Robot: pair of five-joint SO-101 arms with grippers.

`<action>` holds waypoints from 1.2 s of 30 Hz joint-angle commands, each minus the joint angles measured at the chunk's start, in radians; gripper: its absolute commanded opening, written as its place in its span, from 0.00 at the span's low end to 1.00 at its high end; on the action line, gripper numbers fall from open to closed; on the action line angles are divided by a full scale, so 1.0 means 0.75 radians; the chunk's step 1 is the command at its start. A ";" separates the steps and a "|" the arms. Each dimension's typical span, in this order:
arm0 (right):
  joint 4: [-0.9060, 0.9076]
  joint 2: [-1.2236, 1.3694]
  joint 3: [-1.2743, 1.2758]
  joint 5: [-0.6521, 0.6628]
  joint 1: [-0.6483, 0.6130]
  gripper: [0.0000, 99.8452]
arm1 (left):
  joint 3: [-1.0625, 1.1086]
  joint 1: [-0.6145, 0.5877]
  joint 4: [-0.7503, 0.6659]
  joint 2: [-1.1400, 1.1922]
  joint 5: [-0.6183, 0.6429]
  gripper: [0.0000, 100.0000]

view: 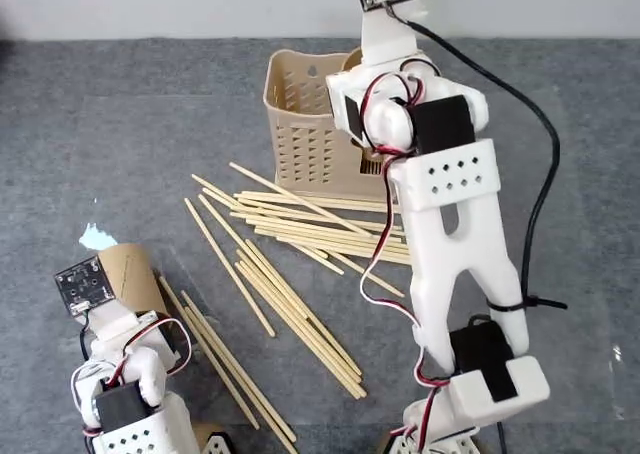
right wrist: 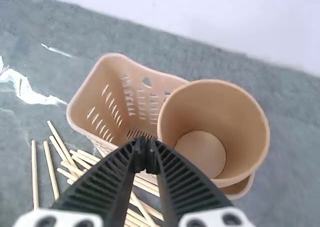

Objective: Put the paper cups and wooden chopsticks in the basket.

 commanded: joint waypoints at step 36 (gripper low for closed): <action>0.508 -0.320 0.098 -0.014 -0.310 0.01 | -0.026 -0.010 -0.029 -0.025 0.000 0.01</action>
